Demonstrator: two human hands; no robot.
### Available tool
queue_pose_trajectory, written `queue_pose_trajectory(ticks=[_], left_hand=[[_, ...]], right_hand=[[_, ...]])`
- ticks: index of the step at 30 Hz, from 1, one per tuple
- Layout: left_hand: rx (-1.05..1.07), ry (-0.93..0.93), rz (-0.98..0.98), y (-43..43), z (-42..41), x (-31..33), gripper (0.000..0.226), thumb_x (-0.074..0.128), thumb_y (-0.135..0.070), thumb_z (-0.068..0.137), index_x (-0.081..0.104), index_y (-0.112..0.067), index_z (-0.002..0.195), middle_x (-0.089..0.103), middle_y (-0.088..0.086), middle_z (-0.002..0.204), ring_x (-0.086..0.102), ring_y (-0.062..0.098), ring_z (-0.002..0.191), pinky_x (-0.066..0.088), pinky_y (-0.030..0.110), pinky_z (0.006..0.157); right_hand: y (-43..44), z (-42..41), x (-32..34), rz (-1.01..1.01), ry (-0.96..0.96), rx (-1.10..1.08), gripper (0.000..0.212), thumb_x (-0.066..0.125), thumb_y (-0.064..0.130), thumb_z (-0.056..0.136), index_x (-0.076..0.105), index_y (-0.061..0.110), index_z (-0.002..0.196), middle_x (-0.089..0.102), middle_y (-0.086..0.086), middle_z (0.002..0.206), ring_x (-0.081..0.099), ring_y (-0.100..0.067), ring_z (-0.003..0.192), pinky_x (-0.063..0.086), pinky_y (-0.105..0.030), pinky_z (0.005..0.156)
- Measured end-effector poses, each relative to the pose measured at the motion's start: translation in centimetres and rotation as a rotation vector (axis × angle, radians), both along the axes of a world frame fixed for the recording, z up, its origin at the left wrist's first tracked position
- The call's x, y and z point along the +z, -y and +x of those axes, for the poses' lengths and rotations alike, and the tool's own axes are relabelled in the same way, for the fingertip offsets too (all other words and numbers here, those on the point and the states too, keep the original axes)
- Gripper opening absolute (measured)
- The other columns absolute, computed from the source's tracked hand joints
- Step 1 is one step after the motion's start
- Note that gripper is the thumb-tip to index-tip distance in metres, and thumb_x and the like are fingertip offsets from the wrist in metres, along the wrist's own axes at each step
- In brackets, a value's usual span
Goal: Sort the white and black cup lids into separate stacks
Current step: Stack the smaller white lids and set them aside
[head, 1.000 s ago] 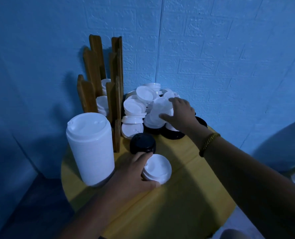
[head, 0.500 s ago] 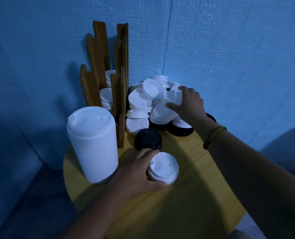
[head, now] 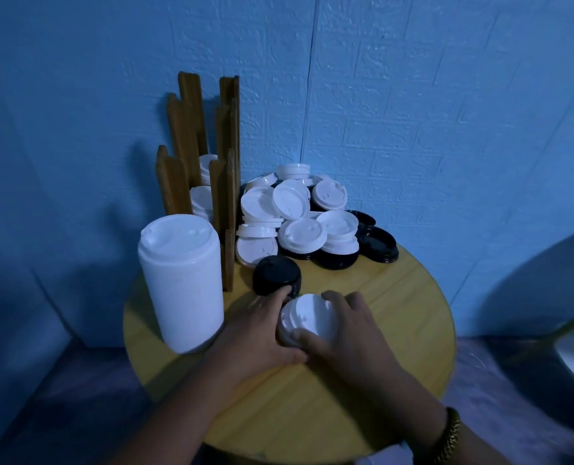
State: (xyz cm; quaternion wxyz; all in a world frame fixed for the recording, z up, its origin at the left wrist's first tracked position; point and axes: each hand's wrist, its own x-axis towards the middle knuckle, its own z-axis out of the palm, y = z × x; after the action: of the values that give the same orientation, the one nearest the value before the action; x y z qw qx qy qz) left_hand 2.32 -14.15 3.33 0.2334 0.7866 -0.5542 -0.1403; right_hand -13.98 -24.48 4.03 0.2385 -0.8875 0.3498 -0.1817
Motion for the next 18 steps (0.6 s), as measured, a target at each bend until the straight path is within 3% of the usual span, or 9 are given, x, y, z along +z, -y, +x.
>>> queue_pose_trajectory(ticks=[5,7,9,14,18], left_hand=[[-0.002,0.004,0.022,0.1,0.1,0.0,0.12,0.081,-0.065,0.069,0.007,-0.041,0.16,0.032,-0.011,0.16,0.034,0.014,0.143,0.036,0.033,0.111],[-0.007,-0.013,0.017,0.1,0.2,-0.2,0.122,0.082,-0.067,0.067,0.007,-0.041,0.16,0.033,-0.011,0.16,0.035,0.014,0.142,0.039,0.033,0.11],[-0.016,-0.024,0.012,0.1,0.3,-0.3,0.123,0.082,-0.068,0.066,0.008,-0.04,0.16,0.034,-0.01,0.16,0.036,0.013,0.141,0.04,0.033,0.111],[-0.02,-0.026,0.001,0.0,0.3,-0.2,0.123,0.082,-0.07,0.065,0.009,-0.041,0.16,0.034,-0.011,0.16,0.035,0.012,0.142,0.039,0.031,0.111],[-0.03,-0.026,-0.014,-0.2,0.2,-0.1,0.119,0.081,-0.069,0.068,0.01,-0.042,0.159,0.033,-0.012,0.16,0.035,0.011,0.142,0.038,0.029,0.109]], right_hand=[[0.1,1.3,0.5,0.044,0.005,0.103,0.087,0.059,0.076,0.069,0.042,0.027,0.138,0.037,0.012,0.13,0.044,-0.01,0.116,0.042,-0.029,0.093],[0.2,1.4,0.9,0.088,0.0,0.16,0.082,0.065,0.073,0.071,0.042,0.032,0.138,0.041,0.014,0.125,0.048,-0.008,0.11,0.046,-0.032,0.093],[0.6,1.1,1.1,0.129,-0.027,0.229,0.084,0.069,0.07,0.073,0.038,0.035,0.143,0.038,0.018,0.132,0.045,-0.005,0.116,0.044,-0.028,0.096],[2.2,0.0,1.7,0.25,-0.05,0.4,0.067,0.066,0.042,0.091,0.034,0.036,0.149,0.033,0.028,0.146,0.037,0.001,0.133,0.033,-0.019,0.104],[3.0,0.1,2.0,0.238,-0.1,0.43,0.071,0.07,0.049,0.087,0.037,0.034,0.148,0.039,0.024,0.146,0.041,0.001,0.132,0.036,-0.023,0.109]])
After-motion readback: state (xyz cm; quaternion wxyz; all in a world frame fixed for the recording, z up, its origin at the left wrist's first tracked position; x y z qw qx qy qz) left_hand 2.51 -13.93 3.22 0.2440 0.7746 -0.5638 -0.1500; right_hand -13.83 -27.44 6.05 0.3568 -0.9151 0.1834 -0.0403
